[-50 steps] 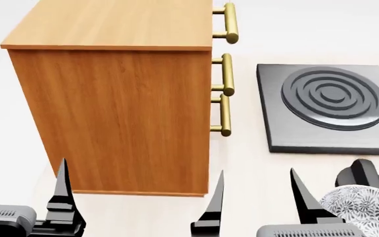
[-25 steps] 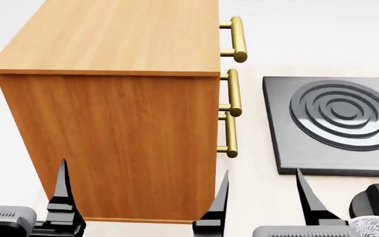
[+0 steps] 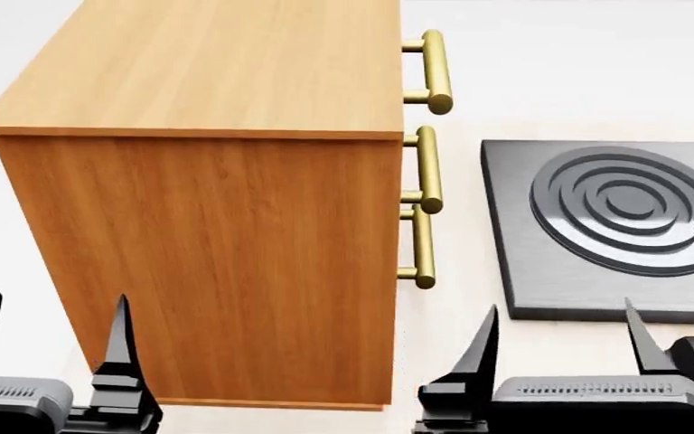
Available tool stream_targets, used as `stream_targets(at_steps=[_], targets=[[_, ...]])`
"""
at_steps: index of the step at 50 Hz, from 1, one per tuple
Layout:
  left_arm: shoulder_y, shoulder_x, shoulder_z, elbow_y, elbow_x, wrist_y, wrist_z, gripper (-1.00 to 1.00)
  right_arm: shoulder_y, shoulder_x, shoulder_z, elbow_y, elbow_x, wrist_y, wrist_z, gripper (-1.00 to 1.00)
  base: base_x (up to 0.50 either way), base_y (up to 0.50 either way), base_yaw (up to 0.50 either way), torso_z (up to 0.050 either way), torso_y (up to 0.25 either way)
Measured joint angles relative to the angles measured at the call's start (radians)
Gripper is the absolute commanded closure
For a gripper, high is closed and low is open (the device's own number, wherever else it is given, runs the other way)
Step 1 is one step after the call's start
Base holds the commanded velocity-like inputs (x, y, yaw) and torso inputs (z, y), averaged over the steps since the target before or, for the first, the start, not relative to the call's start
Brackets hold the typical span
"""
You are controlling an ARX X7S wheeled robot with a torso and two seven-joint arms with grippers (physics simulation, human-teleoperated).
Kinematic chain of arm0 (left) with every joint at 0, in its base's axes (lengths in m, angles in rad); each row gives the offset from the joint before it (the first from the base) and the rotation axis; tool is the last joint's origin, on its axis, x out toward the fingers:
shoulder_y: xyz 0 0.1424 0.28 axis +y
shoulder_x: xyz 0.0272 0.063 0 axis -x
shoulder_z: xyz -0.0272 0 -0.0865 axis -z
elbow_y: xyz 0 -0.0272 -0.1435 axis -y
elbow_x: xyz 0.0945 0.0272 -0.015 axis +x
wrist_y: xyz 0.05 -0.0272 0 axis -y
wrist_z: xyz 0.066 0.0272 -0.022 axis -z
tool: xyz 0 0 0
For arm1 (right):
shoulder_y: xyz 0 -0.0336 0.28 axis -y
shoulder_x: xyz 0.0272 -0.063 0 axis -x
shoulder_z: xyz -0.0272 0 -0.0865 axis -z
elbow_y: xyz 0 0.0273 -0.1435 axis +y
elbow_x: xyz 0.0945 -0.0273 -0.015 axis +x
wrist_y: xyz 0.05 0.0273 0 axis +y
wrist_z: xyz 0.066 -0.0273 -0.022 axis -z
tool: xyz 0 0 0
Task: Put the bowl on the top of the cabinet.
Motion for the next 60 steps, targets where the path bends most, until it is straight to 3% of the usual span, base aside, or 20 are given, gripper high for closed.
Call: stream_targets(at_steps=[14, 31, 60], targets=[[-0.006, -0.004, 0.003, -0.016, -0.008, 0.009, -0.003, -1.0, 0.049, 0.057, 0.074, -0.147, 0.061, 0.301, -0.085, -1.0, 0.0, 0.0, 0.0, 0.0, 0.0], [-0.012, -0.007, 0.009, -0.024, -0.012, 0.013, -0.014, -1.0, 0.076, 0.118, 0.126, -0.264, 0.131, 0.515, -0.147, -1.0, 0.0, 0.0, 0.0, 0.0, 0.0], [-0.018, -0.02, 0.024, -0.02, -0.016, 0.006, -0.028, -1.0, 0.039, 0.31, 0.182, -0.28, 0.524, 0.539, 0.158, -1.0, 0.0, 0.0, 0.0, 0.0, 0.0]])
